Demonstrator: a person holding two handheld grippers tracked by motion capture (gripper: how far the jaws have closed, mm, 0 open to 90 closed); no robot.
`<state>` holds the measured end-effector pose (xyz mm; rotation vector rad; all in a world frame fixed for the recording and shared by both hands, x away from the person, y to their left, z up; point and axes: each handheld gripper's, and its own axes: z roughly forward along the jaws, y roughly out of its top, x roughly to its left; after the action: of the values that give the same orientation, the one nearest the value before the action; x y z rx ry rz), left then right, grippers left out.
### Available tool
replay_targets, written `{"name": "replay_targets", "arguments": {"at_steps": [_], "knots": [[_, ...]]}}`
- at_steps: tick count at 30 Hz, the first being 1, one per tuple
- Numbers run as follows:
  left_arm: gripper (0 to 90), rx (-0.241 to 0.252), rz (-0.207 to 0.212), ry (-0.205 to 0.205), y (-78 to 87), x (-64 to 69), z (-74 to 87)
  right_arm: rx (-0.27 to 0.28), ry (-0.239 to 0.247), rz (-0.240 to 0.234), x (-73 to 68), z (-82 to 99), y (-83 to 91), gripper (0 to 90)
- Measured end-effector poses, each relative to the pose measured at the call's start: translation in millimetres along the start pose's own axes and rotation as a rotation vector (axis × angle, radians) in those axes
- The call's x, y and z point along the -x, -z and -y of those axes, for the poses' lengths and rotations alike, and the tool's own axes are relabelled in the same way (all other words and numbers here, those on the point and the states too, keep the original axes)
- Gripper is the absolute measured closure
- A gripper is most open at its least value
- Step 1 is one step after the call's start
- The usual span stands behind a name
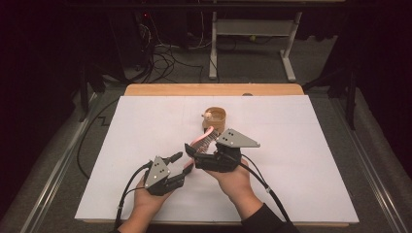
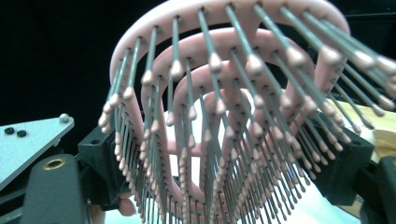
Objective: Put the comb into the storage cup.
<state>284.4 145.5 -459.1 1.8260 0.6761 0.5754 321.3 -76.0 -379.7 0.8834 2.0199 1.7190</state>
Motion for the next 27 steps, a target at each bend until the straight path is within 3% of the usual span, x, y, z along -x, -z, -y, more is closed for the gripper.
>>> {"name": "replay_targets", "arguments": {"at_steps": [3,6,11,21,27], "knots": [[43.4,0.024,0.021,0.016,4.5,-2.0,5.0,0.005,0.004,0.012,2.9,-1.3,2.3,20.5],[37.2,0.036,0.026,0.047,6.4,-4.7,9.1,0.004,0.008,0.022,5.6,-1.9,4.3,20.5],[32.5,0.033,0.037,0.062,7.2,-6.5,12.7,0.0,0.02,0.039,9.2,-1.8,8.6,20.5],[24.8,0.046,0.024,0.085,8.9,-11.0,13.4,-0.003,0.025,0.067,15.3,-0.7,16.5,20.5],[24.6,0.045,0.019,0.108,10.3,-17.7,16.5,0.0,0.038,0.083,19.2,-2.9,24.0,20.5]]}}
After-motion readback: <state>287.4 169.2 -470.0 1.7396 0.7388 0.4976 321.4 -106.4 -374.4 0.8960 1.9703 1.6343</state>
